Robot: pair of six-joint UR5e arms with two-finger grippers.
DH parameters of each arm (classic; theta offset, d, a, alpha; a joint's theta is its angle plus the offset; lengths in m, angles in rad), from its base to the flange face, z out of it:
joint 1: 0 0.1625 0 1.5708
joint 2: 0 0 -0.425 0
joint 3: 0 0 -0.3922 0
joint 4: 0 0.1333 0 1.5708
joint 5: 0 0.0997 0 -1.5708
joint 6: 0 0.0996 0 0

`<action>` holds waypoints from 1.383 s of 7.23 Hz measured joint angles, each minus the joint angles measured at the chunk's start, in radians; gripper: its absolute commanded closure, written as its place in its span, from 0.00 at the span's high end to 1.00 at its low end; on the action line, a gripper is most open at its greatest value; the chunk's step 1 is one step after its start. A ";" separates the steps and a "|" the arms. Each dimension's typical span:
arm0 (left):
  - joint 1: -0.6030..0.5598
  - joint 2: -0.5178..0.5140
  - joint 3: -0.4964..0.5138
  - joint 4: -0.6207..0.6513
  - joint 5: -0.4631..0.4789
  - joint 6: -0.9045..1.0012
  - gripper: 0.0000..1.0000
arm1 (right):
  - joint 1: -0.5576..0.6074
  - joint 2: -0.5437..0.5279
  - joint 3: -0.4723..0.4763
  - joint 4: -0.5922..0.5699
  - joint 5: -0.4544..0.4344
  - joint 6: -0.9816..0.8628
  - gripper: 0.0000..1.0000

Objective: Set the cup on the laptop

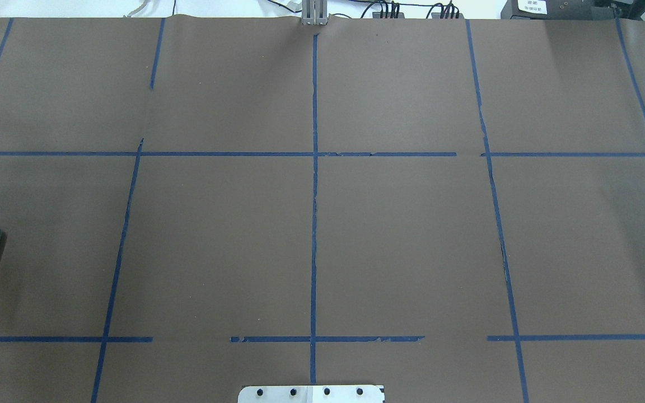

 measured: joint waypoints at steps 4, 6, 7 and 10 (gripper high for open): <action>0.001 0.000 0.004 -0.008 -0.004 -0.002 0.69 | 0.000 0.000 0.000 0.000 0.000 0.000 1.00; 0.002 0.000 0.004 -0.010 -0.005 -0.001 0.99 | 0.000 0.000 0.000 0.000 0.000 0.000 1.00; 0.002 -0.003 0.002 -0.009 -0.007 0.001 0.99 | 0.000 0.000 0.000 0.000 0.000 0.000 1.00; -0.022 -0.014 -0.030 -0.003 -0.096 0.013 0.99 | 0.000 0.000 0.000 0.001 0.000 0.000 1.00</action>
